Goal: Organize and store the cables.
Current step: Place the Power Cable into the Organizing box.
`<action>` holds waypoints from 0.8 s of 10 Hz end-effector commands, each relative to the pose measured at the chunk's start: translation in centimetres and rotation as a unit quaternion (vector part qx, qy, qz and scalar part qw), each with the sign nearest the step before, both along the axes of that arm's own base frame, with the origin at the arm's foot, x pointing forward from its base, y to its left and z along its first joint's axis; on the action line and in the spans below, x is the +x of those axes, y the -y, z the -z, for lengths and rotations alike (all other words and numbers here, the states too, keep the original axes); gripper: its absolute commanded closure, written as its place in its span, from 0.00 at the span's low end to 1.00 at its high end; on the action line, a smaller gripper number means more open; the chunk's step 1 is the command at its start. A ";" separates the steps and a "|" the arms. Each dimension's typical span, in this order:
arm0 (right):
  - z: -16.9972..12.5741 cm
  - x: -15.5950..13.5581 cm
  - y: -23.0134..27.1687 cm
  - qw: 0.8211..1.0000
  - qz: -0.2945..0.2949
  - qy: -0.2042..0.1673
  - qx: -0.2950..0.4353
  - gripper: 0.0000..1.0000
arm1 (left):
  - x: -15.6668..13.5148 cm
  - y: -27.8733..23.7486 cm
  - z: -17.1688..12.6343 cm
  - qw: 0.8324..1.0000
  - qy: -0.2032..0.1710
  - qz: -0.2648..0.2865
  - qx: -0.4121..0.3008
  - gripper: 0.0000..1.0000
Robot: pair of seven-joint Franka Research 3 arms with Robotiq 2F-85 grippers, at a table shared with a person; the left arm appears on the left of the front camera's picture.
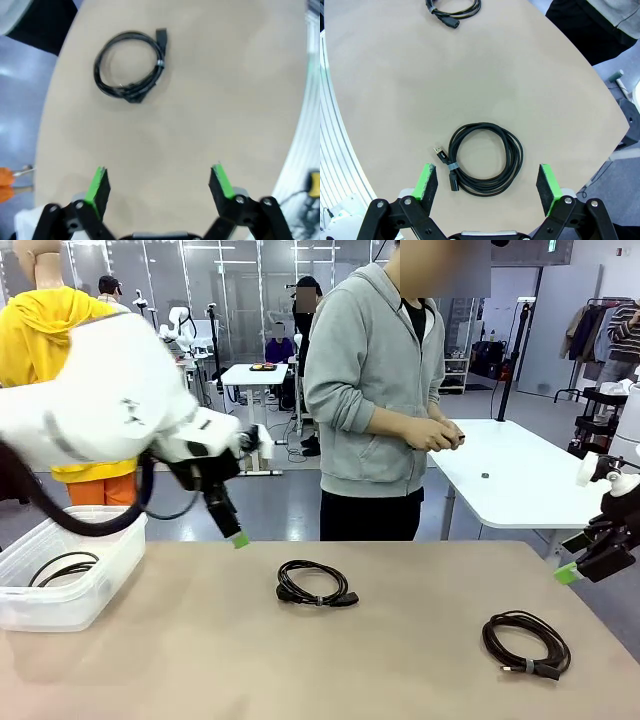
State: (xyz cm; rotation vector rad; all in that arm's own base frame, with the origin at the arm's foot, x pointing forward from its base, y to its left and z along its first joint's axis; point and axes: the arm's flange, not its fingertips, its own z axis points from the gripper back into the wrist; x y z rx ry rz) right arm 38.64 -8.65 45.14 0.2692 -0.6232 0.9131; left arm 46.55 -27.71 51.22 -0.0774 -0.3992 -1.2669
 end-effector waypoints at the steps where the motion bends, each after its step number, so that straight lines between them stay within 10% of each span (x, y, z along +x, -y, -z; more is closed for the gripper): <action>1: -0.1 0.1 0.1 1.000 -0.003 -0.004 0.001 0.00 | 2.2 4.2 0.2 0.998 0.037 0.009 0.058 0.00; 8: -0.1 0.1 0.1 1.000 -0.003 -0.004 0.001 0.00 | 1.8 6.7 2.2 0.997 0.028 0.033 0.069 0.00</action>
